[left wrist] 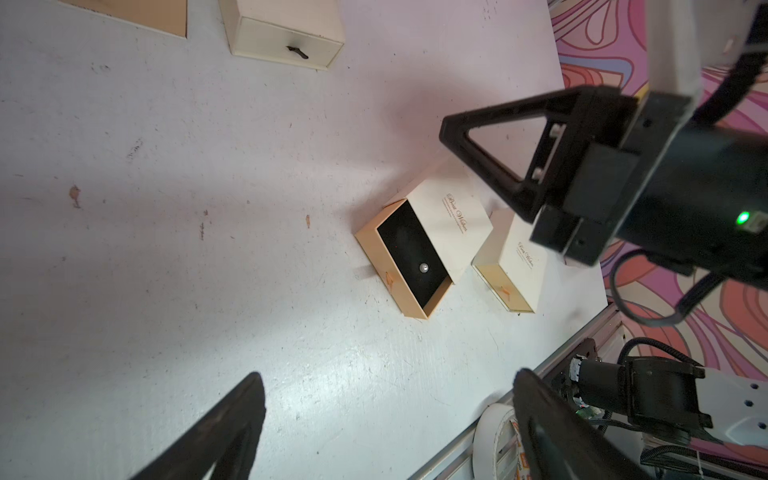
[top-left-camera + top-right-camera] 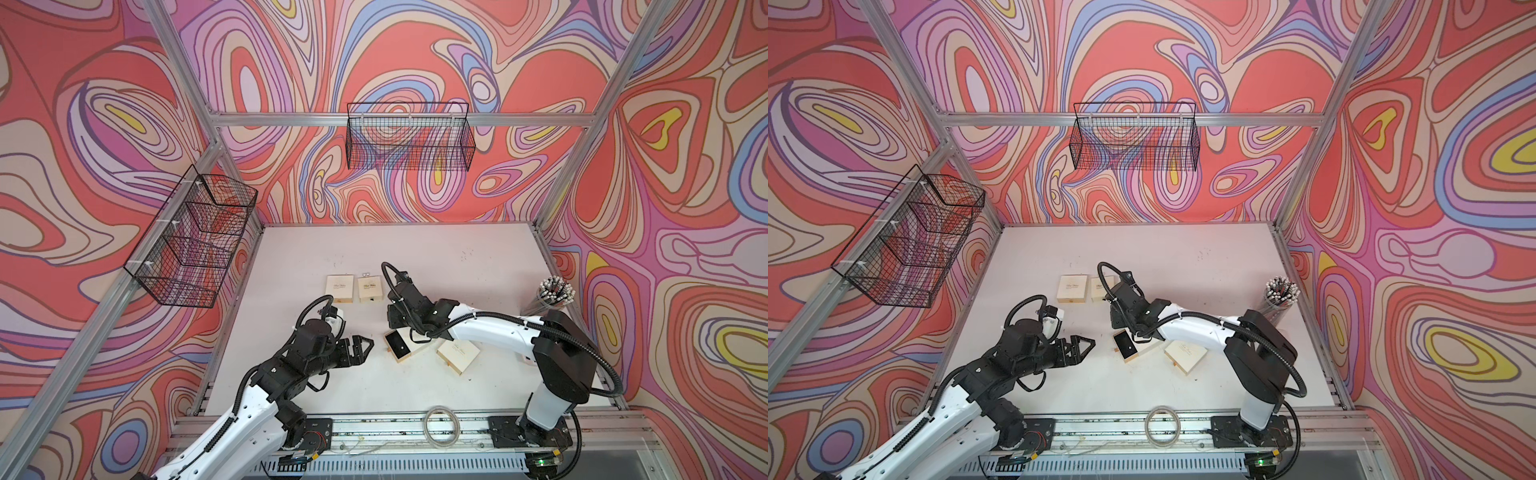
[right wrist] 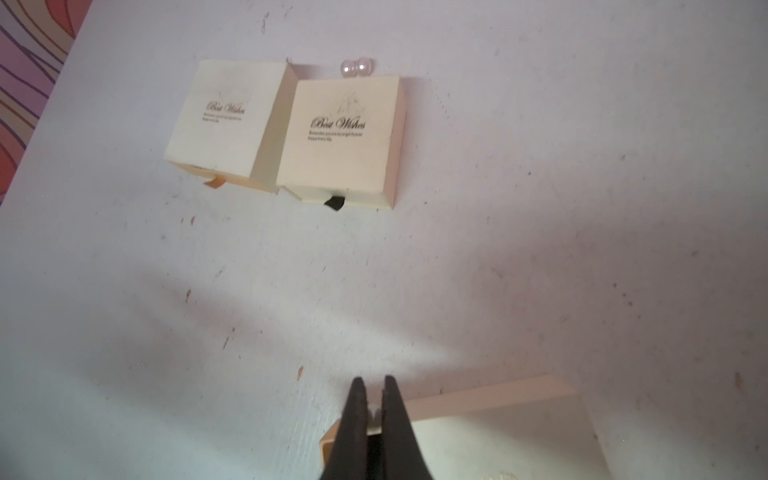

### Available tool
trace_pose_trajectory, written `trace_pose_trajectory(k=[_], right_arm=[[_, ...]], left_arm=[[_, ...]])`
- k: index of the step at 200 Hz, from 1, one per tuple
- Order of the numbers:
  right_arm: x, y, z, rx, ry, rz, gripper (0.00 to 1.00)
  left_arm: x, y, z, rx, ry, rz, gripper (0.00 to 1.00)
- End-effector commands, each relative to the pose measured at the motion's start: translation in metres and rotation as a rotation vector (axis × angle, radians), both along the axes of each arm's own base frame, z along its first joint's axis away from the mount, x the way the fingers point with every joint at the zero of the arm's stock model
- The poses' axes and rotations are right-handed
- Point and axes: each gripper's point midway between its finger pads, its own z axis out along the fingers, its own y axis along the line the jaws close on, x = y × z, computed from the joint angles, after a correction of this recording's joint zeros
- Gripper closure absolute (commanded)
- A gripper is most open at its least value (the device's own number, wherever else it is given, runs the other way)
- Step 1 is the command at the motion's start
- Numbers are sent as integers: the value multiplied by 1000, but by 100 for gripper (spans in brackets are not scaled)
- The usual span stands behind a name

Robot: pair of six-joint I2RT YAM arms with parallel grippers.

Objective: Take out the earrings from the drawer-style jewelry box
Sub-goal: Pick up the earring from the drawer, then place the earring at the center of the board.

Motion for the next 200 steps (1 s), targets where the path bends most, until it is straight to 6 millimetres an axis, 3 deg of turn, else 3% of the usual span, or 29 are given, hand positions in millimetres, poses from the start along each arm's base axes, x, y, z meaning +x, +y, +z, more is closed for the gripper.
trace_pose_trajectory(k=[1,44,93,149,200], right_arm=[[31,-7,-8,-2,6,-15,100],[85,-21,-27,-21,26,-52,100],[127,-14,-51,-36,53,-55,100],[154,-8,-76,-42,93,-55,100],[171,-10,-84,-37,102,-71,100]], left_arm=[[11,-7,22,-52,-72,-2,2],[26,-21,35,-137,-108,6,0],[32,-32,41,-166,-107,-23,0],[32,-29,40,-151,-111,-11,0],[32,-26,39,-148,-109,-4,0]])
